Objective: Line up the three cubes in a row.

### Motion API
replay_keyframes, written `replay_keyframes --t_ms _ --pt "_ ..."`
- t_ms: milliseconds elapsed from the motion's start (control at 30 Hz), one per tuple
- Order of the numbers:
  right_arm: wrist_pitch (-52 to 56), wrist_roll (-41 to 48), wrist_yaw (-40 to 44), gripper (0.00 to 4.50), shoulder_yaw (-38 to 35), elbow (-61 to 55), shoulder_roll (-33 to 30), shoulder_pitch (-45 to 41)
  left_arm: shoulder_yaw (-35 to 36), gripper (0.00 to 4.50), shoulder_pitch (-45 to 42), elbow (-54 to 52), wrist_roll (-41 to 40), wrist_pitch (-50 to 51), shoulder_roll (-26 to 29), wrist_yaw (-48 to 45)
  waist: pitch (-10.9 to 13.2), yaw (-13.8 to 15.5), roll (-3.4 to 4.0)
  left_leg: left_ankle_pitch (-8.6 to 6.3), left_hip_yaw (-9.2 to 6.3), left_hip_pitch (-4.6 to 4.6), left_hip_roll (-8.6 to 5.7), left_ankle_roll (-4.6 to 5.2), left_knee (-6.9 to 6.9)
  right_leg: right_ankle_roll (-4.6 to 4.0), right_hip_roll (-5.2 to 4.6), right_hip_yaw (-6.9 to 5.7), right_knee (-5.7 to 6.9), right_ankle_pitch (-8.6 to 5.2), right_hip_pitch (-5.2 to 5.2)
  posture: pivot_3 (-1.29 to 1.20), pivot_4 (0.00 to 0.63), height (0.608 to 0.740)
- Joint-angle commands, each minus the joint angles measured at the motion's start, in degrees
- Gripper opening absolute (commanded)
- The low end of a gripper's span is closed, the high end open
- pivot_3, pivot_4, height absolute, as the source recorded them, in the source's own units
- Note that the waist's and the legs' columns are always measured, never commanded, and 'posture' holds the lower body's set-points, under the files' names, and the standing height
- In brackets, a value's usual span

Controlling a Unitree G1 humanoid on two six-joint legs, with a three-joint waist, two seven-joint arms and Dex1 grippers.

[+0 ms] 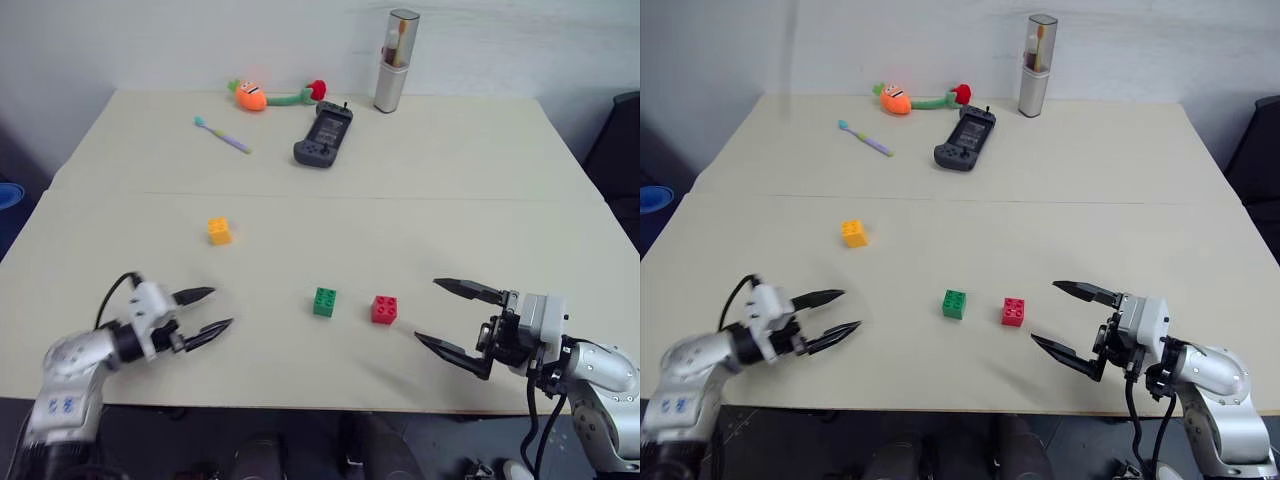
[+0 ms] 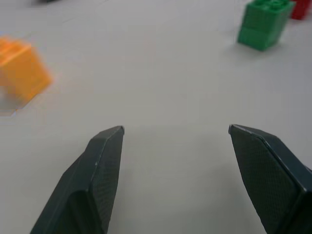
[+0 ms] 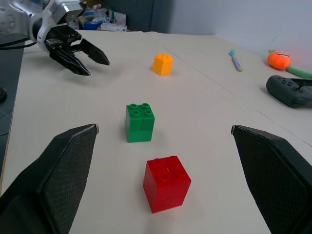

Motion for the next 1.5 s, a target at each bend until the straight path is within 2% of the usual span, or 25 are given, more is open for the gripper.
replay_keyframes --t_ms 33,67,233,467,533,667,833,967,1233,1333,1500 --pt "-2.3 0.1 0.5 4.50 0.3 0.9 1.2 -1.4 10.9 4.14 4.0 -1.9 -4.8 1.4 -3.3 9.7 0.0 0.1 -0.01 -0.02 -0.01 0.00 -0.01 0.02 0.00 0.00 -0.02 -0.01 0.00 0.00 0.01 0.00 0.150 0.740" --pt "-2.9 0.0 0.7 4.50 0.6 1.4 1.6 -2.1 13.3 4.44 4.8 -2.5 -6.0 2.0 -5.0 12.9 0.0 0.2 -0.01 -0.06 -0.02 0.00 -0.01 0.05 0.00 0.00 -0.02 -0.02 -0.01 0.00 0.02 0.00 0.150 0.740" --pt "-3.7 0.0 1.0 4.50 1.3 3.0 2.4 -3.8 12.4 4.47 5.9 -8.5 -5.5 3.4 -8.8 18.9 0.0 0.8 -0.02 -0.10 -0.03 0.02 -0.04 0.04 0.00 0.00 -0.03 -0.03 -0.03 0.00 0.05 0.00 0.150 0.740" --pt "-4.1 -0.3 1.1 4.50 1.9 4.1 2.7 -5.3 3.3 4.47 -5.7 -19.8 -4.1 16.3 -17.6 39.5 0.0 1.4 -0.04 -0.11 -0.01 0.01 -0.10 0.06 0.01 0.05 -0.03 -0.01 -0.06 0.03 0.10 0.00 0.150 0.740" --pt "-4.2 -0.5 1.0 4.50 2.0 4.1 2.7 -5.3 -1.3 4.47 -10.4 -20.7 -1.2 19.0 -20.9 44.7 0.0 1.4 -0.05 -0.09 -0.01 0.02 -0.11 0.02 0.03 0.09 -0.02 0.00 -0.06 0.06 0.11 0.00 0.150 0.740" --pt "-4.3 -1.0 0.6 4.50 2.5 3.6 2.6 -5.1 -8.6 4.47 -19.3 -16.1 8.6 23.1 -26.9 57.3 0.0 1.2 -0.06 0.04 0.05 0.05 -0.14 -0.21 0.03 0.11 0.05 0.03 -0.04 0.06 0.12 0.00 0.150 0.740" --pt "-4.1 -1.1 -0.6 4.50 2.5 2.9 2.7 -4.7 -10.7 4.47 -26.4 -6.4 12.4 19.7 -32.5 63.1 0.0 1.2 -0.07 0.08 0.09 0.08 -0.12 -0.28 0.03 0.13 0.12 0.04 -0.04 0.07 0.12 0.00 0.150 0.740" --pt "-3.8 -1.2 -1.3 4.50 2.6 1.4 2.3 -3.8 -12.1 4.47 -29.8 -1.1 19.1 18.1 -33.2 69.9 0.0 1.4 -0.09 0.10 0.09 0.06 -0.13 -0.28 0.04 0.13 0.09 0.02 -0.06 0.07 0.11 0.00 0.150 0.740" --pt "-4.1 -1.8 -2.9 4.50 2.9 0.5 2.6 -2.6 -12.8 4.47 -32.8 5.0 20.9 16.9 -33.5 70.5 0.0 1.6 -0.09 0.10 0.08 0.05 -0.14 -0.29 0.05 0.13 0.06 0.01 -0.07 0.08 0.11 0.00 0.150 0.740" --pt "-4.1 -1.9 -3.1 4.50 3.2 0.8 2.7 -2.8 -12.1 3.90 -34.6 7.4 20.6 15.2 -33.1 70.2 0.0 1.5 -0.09 0.11 0.09 0.06 -0.13 -0.30 0.05 0.13 0.07 0.01 -0.05 0.07 0.11 0.00 0.150 0.740" --pt "-4.5 -2.0 -3.2 4.50 3.4 1.5 2.7 -2.9 -12.1 2.27 -35.4 7.6 20.8 14.2 -32.3 69.1 0.0 1.5 -0.09 0.11 0.09 0.05 -0.14 -0.32 0.05 0.13 0.06 0.00 -0.06 0.08 0.11 0.00 0.150 0.740"
